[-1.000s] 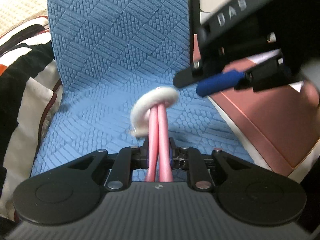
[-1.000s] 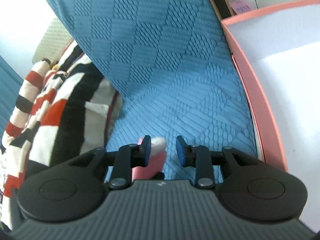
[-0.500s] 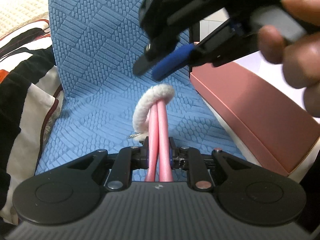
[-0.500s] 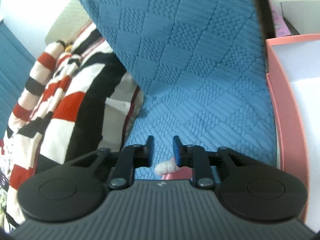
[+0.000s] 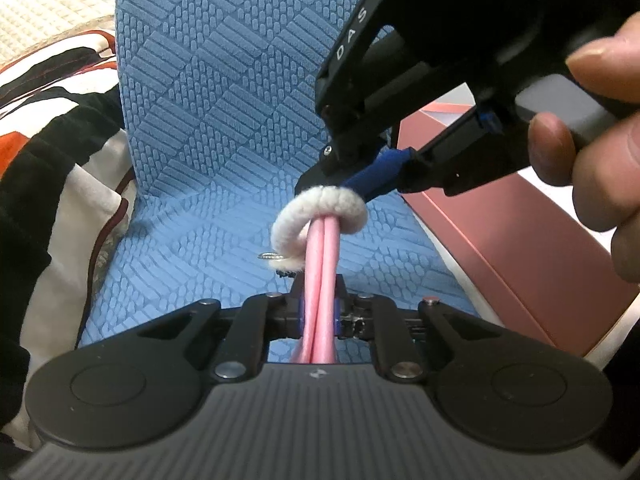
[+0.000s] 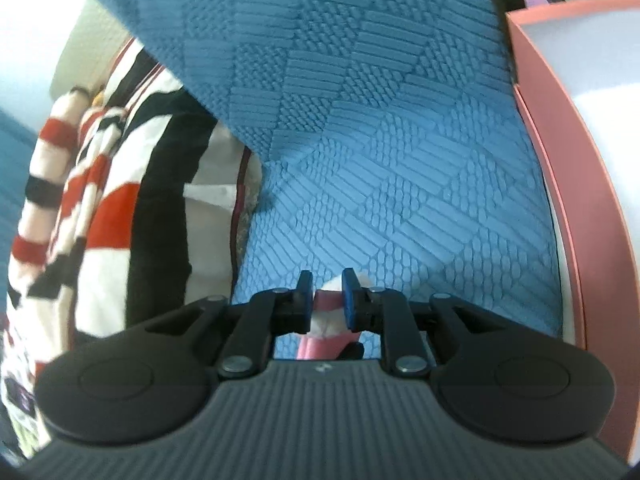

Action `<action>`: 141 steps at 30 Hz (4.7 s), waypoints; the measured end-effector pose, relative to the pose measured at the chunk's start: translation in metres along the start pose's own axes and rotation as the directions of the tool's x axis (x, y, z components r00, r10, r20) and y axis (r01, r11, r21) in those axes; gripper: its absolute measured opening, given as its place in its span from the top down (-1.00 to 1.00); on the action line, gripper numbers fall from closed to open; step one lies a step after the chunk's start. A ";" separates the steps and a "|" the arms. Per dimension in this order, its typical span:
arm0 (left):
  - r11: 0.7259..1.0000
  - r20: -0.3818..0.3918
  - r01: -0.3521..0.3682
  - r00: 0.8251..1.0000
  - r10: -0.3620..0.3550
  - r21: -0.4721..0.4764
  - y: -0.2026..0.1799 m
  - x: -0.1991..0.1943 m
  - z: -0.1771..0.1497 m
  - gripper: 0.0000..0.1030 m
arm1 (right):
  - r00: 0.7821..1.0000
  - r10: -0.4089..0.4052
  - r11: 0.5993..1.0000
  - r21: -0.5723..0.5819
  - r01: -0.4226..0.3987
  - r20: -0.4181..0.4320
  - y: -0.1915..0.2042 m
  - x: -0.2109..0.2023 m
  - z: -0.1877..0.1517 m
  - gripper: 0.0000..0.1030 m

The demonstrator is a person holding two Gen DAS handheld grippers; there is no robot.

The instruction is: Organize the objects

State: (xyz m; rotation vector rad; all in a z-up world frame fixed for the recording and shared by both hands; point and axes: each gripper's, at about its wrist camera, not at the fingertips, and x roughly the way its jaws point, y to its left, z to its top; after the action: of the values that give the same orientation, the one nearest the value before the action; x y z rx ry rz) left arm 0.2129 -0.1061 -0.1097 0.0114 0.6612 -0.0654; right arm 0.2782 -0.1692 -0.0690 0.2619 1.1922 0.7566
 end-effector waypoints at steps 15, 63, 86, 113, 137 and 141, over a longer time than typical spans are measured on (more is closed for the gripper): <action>0.999 0.021 -0.031 0.999 0.031 0.013 0.004 -0.005 0.002 0.75 | 1.000 -0.013 0.999 0.037 0.014 -0.013 0.014 -0.010 -0.005 0.60; 0.978 0.120 -0.097 0.990 0.075 0.184 -0.017 -0.019 0.003 0.79 | 0.984 -0.053 0.991 0.116 0.073 -0.169 0.007 0.019 0.019 0.41; 1.000 -0.071 0.022 0.997 -0.022 0.002 0.005 0.015 -0.004 0.49 | 0.990 -0.066 0.993 0.086 0.077 -0.123 -0.010 0.020 0.008 0.67; 0.999 -0.062 0.031 0.998 -0.028 0.044 -0.010 0.008 -0.007 0.81 | 0.993 -0.092 0.989 0.106 0.099 -0.068 -0.012 -0.006 0.035 0.59; 0.995 -0.056 0.080 0.995 -0.084 -0.066 0.007 0.009 -0.001 0.61 | 0.991 -0.087 0.992 0.085 0.096 -0.103 -0.011 0.008 0.015 0.75; 0.993 -0.048 0.097 0.994 -0.100 -0.065 0.003 0.005 -0.001 0.54 | 0.993 -0.098 0.991 0.088 0.104 -0.067 -0.012 -0.003 0.027 0.75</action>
State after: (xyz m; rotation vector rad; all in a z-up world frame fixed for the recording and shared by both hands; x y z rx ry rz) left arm 0.2168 -0.1030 -0.1137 -0.0805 0.7148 -0.1399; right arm 0.3072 -0.1745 -0.0638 0.2531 1.2911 0.6267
